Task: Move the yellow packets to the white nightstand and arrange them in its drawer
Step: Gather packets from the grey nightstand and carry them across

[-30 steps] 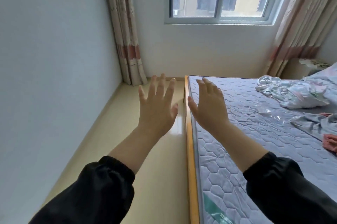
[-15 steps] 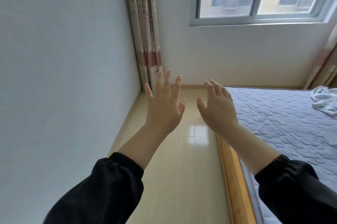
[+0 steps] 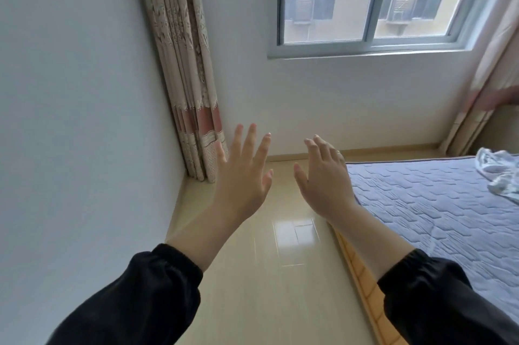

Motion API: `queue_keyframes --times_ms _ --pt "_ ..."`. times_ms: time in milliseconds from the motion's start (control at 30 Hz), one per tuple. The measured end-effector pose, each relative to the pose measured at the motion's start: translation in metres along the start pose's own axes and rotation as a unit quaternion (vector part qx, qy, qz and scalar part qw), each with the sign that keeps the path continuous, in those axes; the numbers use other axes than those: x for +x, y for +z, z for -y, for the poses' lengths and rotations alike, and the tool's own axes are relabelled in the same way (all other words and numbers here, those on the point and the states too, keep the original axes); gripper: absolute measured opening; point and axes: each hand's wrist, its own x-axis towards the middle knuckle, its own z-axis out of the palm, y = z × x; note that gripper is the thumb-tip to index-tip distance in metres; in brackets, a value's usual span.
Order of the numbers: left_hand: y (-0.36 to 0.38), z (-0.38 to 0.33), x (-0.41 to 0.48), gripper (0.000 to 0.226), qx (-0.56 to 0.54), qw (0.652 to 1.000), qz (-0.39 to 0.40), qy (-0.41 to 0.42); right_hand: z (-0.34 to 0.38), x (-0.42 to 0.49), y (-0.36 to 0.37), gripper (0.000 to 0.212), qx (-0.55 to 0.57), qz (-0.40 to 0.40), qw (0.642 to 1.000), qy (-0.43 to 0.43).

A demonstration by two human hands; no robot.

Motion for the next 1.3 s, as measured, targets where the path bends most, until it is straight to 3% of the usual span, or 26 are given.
queue_keyframes --times_ms 300,400,600,833,1200,1300 --pt "0.142 0.044 0.178 0.069 -0.035 0.998 0.041 0.041 -0.080 0.168 0.103 0.066 -0.025 -0.017 0.999 0.041" --pt "0.198 0.044 0.258 0.070 -0.036 0.996 0.062 0.060 -0.128 0.239 0.144 0.057 -0.015 -0.022 0.998 0.051" --pt "0.287 0.045 0.429 0.071 -0.042 0.992 0.082 0.080 -0.216 0.387 0.203 0.060 -0.024 0.013 0.994 0.107" --pt "0.378 0.054 0.581 0.071 -0.088 0.988 0.112 0.057 -0.293 0.524 0.255 0.059 -0.052 0.029 0.991 0.120" --pt "0.542 0.066 0.885 0.071 -0.135 0.972 0.088 0.171 -0.438 0.783 0.345 0.059 -0.076 -0.013 0.975 0.206" --pt "0.577 0.051 0.968 0.071 -0.143 0.964 0.084 0.207 -0.481 0.846 0.353 0.068 -0.105 -0.013 0.966 0.236"
